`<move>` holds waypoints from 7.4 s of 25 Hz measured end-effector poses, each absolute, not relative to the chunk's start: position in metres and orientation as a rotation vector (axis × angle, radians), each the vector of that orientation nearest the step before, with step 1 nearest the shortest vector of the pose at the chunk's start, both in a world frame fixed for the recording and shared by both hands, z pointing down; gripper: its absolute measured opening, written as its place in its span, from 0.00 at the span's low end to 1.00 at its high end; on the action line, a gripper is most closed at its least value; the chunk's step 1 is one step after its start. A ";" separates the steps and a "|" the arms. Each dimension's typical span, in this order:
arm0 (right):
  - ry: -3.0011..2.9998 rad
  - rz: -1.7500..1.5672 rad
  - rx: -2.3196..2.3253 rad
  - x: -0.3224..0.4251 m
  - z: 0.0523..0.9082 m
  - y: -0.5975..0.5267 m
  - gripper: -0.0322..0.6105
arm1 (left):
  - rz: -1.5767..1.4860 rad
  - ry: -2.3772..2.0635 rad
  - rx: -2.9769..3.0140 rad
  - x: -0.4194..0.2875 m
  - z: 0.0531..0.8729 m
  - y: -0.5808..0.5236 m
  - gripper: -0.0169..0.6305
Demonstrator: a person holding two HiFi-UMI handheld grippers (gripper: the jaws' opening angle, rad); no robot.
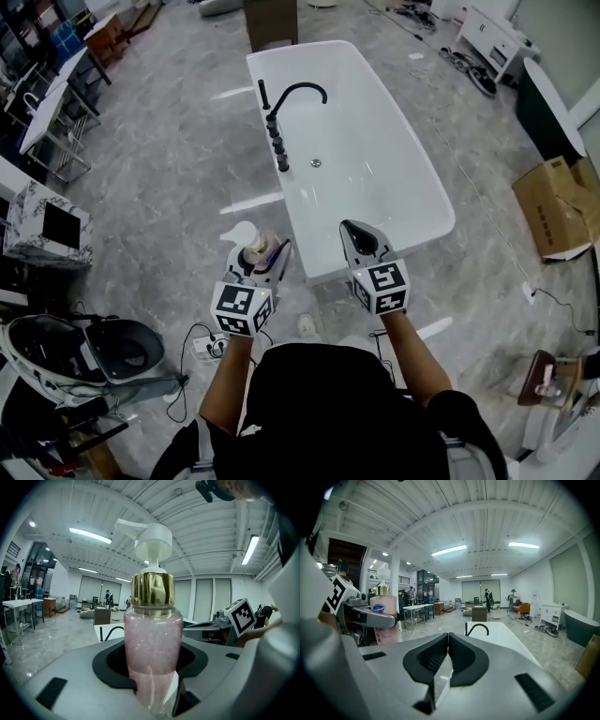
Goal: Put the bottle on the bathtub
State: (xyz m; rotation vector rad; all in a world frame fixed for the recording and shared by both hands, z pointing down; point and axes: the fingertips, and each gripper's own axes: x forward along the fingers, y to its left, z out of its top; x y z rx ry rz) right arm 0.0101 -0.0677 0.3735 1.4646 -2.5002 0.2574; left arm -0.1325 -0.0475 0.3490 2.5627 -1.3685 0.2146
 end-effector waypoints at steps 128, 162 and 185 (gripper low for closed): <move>-2.210 0.745 1.008 0.027 0.748 -0.177 0.09 | 0.521 -1.259 2.433 -0.050 0.745 -0.261 0.44; -2.330 0.517 1.091 0.031 0.596 -0.160 0.09 | 0.589 -1.410 2.333 -0.097 0.601 -0.164 0.06; -2.436 0.257 1.281 0.054 0.432 -0.156 0.09 | 0.269 -1.413 2.546 -0.081 0.400 -0.136 0.05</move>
